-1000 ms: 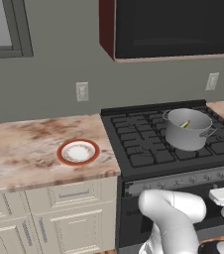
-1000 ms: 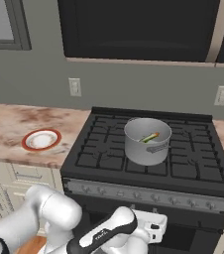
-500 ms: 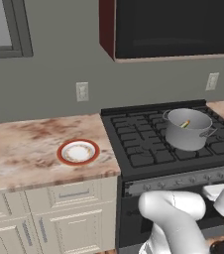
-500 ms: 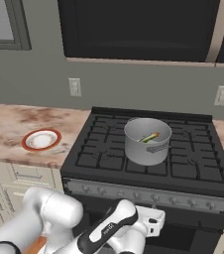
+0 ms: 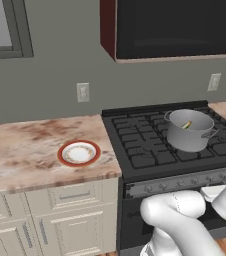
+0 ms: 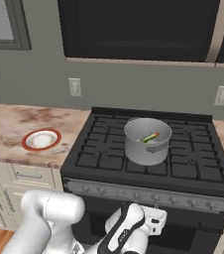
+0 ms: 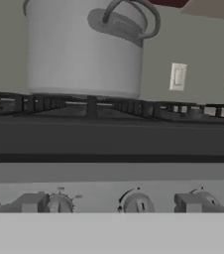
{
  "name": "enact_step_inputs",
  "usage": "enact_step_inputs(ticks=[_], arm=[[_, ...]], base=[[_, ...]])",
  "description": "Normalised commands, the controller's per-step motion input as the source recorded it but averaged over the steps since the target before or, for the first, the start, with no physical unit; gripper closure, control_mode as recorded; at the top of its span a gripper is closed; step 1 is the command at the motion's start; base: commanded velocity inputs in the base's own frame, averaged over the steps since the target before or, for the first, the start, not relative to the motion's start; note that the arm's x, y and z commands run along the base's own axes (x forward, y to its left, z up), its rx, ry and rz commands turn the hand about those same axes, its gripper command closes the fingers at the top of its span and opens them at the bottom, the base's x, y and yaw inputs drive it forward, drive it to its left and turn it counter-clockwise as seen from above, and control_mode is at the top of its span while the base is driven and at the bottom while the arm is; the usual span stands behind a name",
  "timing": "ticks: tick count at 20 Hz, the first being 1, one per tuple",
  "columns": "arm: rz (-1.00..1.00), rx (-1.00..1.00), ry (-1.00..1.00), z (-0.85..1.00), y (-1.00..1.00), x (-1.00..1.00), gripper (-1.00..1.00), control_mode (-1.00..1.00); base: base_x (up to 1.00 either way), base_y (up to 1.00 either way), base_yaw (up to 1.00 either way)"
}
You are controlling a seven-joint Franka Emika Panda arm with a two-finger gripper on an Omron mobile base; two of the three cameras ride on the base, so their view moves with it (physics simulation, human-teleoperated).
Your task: Retrieve the frozen meat and place it in the pot on a burner. Then turn the burner on.
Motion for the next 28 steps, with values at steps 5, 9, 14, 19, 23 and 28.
enact_step_inputs(ticks=[5, 9, 14, 19, 23, 28], arm=[[0.08, 0.0, -0.12, -0.07, -0.16, 0.0, -1.0, -1.0], [0.08, 0.0, -0.06, -0.25, -0.32, 0.0, -1.0, -1.0], [0.04, 0.0, 0.07, -0.33, -0.3, 0.0, -1.0, -1.0], [0.0, 0.0, 0.02, -0.08, -0.01, 0.0, -1.0, -1.0], [0.0, 0.0, 0.0, 0.0, 0.0, 0.07, -1.0, -1.0], [0.0, 0.0, 0.0, 0.0, 0.0, 0.2, -1.0, -1.0]], base=[[0.0, 0.0, 0.0], [0.0, 0.0, 0.0], [0.0, 0.0, 0.0], [0.0, 0.0, 0.0], [0.0, 0.0, 0.0], [0.0, 0.0, 0.0]])
